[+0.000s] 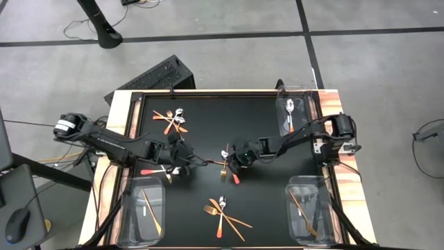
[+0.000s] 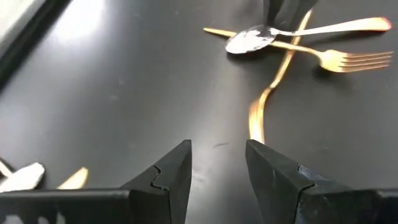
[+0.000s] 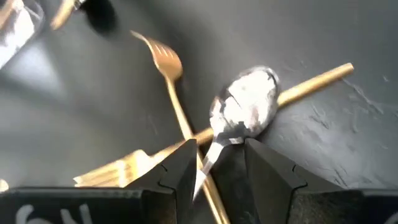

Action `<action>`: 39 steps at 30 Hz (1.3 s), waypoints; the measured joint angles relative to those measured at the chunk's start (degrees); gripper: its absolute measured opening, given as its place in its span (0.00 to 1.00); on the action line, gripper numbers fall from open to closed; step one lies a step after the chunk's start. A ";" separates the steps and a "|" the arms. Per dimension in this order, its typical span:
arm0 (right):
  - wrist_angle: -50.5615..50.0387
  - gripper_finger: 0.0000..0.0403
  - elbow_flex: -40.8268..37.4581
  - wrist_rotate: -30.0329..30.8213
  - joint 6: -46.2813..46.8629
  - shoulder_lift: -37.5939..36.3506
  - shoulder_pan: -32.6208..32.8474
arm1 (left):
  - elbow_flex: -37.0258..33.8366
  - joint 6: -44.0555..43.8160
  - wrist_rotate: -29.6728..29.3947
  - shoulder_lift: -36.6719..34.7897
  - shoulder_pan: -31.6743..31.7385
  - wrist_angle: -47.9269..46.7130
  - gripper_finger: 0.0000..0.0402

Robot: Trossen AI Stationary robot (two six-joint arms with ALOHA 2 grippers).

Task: Sort silverware by color (type)
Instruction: Put the orange spoon into the top right transparent bin

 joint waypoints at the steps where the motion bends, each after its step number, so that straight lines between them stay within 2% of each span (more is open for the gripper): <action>1: 0.03 0.39 0.06 0.02 0.40 0.09 0.18 | 0.00 1.70 0.16 -0.25 0.65 0.14 0.35; 7: 0.44 0.39 0.04 1.43 2.18 1.18 -0.03 | 0.04 10.91 4.21 -0.83 6.73 4.80 0.35; 12: 0.74 0.39 0.04 1.67 2.59 1.16 -0.36 | 0.07 13.09 8.97 -0.81 11.27 5.25 0.35; 19: 0.05 0.34 0.00 1.62 2.10 1.18 -0.24 | 0.07 14.04 9.16 -0.81 13.11 4.56 0.35; 24: -1.13 0.27 0.00 0.14 -0.29 1.18 -1.41 | 0.04 19.94 9.02 -0.81 14.74 5.36 0.35; 28: -0.62 0.25 0.00 0.01 -0.98 1.18 -3.01 | 0.04 24.02 9.68 -0.81 18.45 7.39 0.35; 32: -0.44 0.25 0.00 -0.33 -1.87 0.71 -4.68 | 0.04 23.90 12.85 -0.81 22.53 7.64 0.35; 39: 1.16 0.25 -0.02 -1.36 -6.08 -3.63 -6.85 | 0.04 20.30 12.65 -4.72 27.95 2.60 0.35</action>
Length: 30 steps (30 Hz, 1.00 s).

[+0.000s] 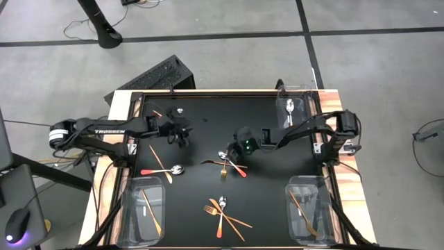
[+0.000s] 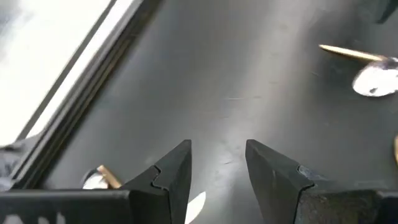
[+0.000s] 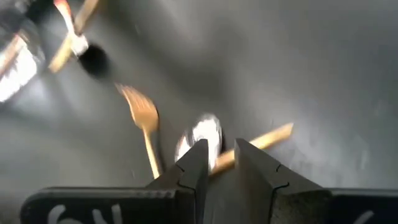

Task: Sort silverware by color (type)
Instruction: Put the orange spoon into the top right transparent bin

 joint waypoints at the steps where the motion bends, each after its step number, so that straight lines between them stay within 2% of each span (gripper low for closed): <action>1: 1.47 0.25 0.00 0.01 -0.74 -0.57 -0.52 | -0.17 -0.50 -0.04 -1.04 0.60 -0.24 0.35; 5: 8.74 0.25 0.02 0.00 -0.96 -1.13 -2.98 | -2.59 -1.92 -0.32 -5.31 3.70 0.54 0.35; 10: 10.29 0.25 0.00 -0.03 -1.08 -1.10 -6.54 | -5.61 -6.56 -1.89 -6.25 9.98 1.48 0.35; 14: 10.34 0.25 0.00 -0.03 -1.82 -1.10 -9.18 | -5.42 -13.91 2.87 -3.19 16.16 -0.99 0.35; 21: 10.29 0.25 0.00 -0.16 -6.46 -1.10 -12.03 | -5.39 -15.41 9.70 4.69 21.97 -4.28 0.35; 24: 10.32 0.25 0.00 -0.14 -6.94 -1.10 -12.72 | -5.39 -16.13 9.55 7.70 22.44 -6.28 0.35; 30: 10.46 0.25 0.00 -0.14 -10.62 -1.08 -12.87 | -4.97 -16.05 4.98 10.04 22.58 -6.63 0.35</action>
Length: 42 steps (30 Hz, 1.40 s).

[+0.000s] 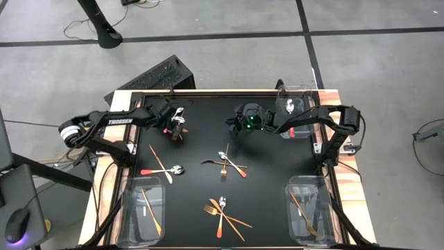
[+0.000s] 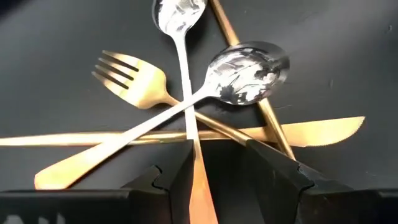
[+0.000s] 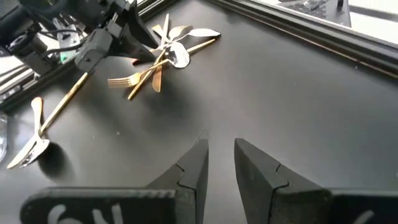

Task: Sort silverware by color (type)
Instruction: Put the orange spoon into the top right transparent bin

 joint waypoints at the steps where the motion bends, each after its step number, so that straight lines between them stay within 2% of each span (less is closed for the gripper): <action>1: -0.04 0.25 0.00 0.02 -0.22 0.00 -0.02 | 0.40 0.31 -0.52 0.06 0.00 -0.71 0.35; 5: -0.07 0.25 0.00 0.02 -0.70 0.00 -0.22 | 3.48 0.79 -1.83 -0.16 0.02 -6.36 0.35; 9: -0.11 0.25 0.00 0.09 -1.05 0.15 -0.20 | 5.02 3.15 -5.59 -0.18 0.23 -7.50 0.35; 14: -0.63 0.25 0.00 0.10 -1.79 0.23 -0.55 | 5.00 4.87 -2.74 1.22 2.03 -7.30 0.35; 26: -0.92 0.25 0.00 0.12 -1.82 0.24 -0.39 | 5.11 6.45 -2.68 6.75 2.73 -7.07 0.34; 30: -1.11 0.25 0.00 0.13 -1.78 0.24 0.15 | 4.94 7.81 -2.09 5.42 2.73 -7.00 0.26; 35: -1.22 0.25 0.00 0.11 -1.55 0.24 1.49 | 4.74 9.22 2.00 3.40 2.73 -8.23 0.05; 39: -3.35 0.25 0.00 -0.14 0.43 -0.20 2.40 | 4.74 11.26 8.01 0.65 2.67 -10.58 0.04; 42: -5.29 0.25 0.00 -4.56 0.94 -0.71 2.64 | 4.74 11.38 11.14 -2.47 1.95 -11.18 0.04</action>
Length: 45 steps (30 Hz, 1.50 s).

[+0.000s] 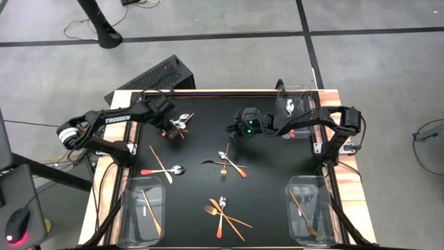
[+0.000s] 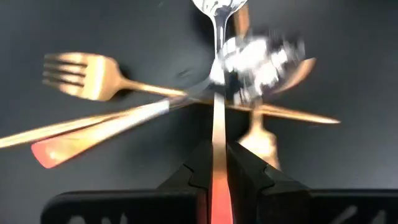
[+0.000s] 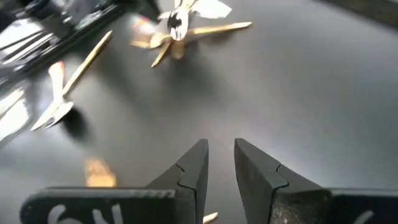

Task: Sort silverware by color (type)
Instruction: Put the orange spoon into the top right transparent bin

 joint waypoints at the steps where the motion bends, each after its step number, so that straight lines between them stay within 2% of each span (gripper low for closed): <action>1: -0.55 0.25 0.00 -1.84 0.40 -0.02 -0.01 | 0.00 0.00 1.12 -1.16 -0.41 -0.03 0.04; 3: -1.68 0.25 0.00 -5.54 1.86 -0.01 -0.04 | 0.00 0.28 5.67 -3.53 -1.00 0.44 0.03; 6: -1.77 0.25 0.00 -8.69 2.96 -0.01 0.06 | 0.00 0.60 15.63 -7.19 -1.19 3.66 0.03; 9: 0.24 0.25 -0.02 -8.58 3.30 -0.01 0.38 | -1.52 -0.57 22.21 -10.07 -2.16 12.75 0.03; 13: 9.82 0.25 0.00 -8.38 3.32 -0.02 0.36 | -4.13 -4.60 28.16 -10.49 -4.57 24.06 0.03; 21: 20.08 0.29 0.00 -5.55 0.64 -0.01 0.36 | -7.63 -7.42 27.87 -8.59 -12.17 42.59 0.03; 25: 23.90 0.35 0.01 -5.55 0.00 -0.03 1.09 | -7.69 -7.32 21.68 -8.46 -14.99 44.96 0.03; 34: 30.47 0.49 0.00 -5.60 -1.80 -0.03 3.12 | -7.69 -5.90 17.40 -8.46 -19.02 52.39 0.03; 40: 32.80 0.49 0.02 -5.62 -1.88 -0.03 3.37 | -7.69 -4.94 16.22 -7.17 -20.31 56.29 0.03; 45: 34.77 0.48 0.02 -5.62 -1.70 -0.03 3.42 | -7.69 -5.38 17.04 -1.95 -21.04 63.73 0.03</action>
